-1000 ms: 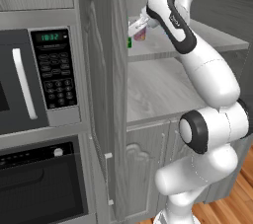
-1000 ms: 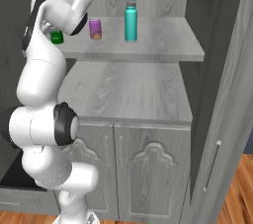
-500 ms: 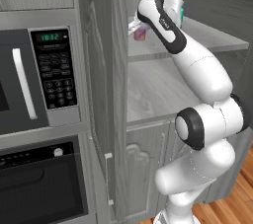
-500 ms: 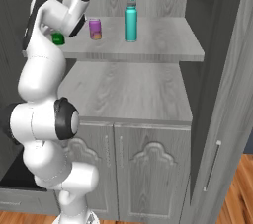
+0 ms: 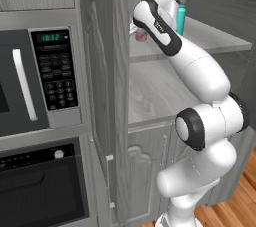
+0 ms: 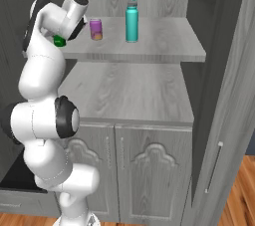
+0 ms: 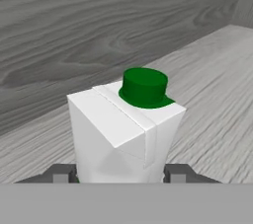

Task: Pick the water bottle, can, milk from the counter and place them in the open cabinet.

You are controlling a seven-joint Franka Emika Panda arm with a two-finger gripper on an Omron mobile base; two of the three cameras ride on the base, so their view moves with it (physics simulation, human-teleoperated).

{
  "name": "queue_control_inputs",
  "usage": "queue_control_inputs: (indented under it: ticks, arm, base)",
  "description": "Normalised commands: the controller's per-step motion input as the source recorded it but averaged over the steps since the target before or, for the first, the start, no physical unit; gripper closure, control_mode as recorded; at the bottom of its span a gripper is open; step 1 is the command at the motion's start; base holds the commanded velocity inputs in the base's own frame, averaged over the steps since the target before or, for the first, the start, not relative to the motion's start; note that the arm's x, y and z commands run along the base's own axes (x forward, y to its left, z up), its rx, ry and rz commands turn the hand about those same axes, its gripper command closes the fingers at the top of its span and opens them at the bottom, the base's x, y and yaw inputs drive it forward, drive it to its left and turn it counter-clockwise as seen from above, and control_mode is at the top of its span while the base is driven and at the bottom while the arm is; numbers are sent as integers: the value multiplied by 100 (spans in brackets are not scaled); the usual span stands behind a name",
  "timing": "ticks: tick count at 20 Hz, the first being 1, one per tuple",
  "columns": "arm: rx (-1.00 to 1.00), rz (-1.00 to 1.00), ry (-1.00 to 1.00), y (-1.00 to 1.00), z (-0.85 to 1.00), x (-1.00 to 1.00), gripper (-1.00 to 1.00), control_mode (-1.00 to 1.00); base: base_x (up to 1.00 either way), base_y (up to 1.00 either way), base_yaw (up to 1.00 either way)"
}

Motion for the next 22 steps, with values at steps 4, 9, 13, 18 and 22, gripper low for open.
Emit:
queue_control_inputs:
  ticks: [4,9,13,18,22]
  arm:
    - [0,-6,-3,2,-20,18,100,-100]
    - [0,-6,-4,2,-20,6,100,-100]
    - [0,-3,-1,0,-6,1,100,-100]
    - [0,0,0,0,0,0,100,-100]
    - [0,0,0,0,0,0,-100,-100]
  base:
    - [0,0,0]
    - [0,0,0]
    - [0,0,0]
    - [0,0,0]
    - [0,0,0]
